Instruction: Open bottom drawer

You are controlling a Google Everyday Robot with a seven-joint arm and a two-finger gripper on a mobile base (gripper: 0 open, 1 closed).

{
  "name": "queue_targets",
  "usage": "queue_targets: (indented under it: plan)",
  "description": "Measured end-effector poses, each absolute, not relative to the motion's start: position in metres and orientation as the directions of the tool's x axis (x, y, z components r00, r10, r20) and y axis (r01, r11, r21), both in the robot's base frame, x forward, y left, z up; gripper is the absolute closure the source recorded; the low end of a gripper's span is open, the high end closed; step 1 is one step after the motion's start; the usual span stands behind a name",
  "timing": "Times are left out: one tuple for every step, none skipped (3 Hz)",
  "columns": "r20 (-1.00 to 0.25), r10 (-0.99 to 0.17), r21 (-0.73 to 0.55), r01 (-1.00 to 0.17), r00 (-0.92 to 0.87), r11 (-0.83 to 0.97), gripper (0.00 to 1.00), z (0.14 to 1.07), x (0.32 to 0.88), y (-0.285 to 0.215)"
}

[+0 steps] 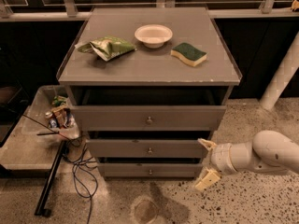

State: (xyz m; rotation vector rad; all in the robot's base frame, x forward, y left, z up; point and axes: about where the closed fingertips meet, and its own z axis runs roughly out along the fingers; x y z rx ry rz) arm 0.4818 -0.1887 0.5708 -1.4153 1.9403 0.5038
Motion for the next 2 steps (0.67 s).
queue_targets:
  plan:
    - [-0.712, -0.678, -0.078, -0.939, -0.183, 0.336, 0.0, 0.571, 0.482, -0.189]
    - [-0.714, -0.677, -0.067, -0.945, -0.18, 0.321, 0.0, 0.559, 0.486, -0.181]
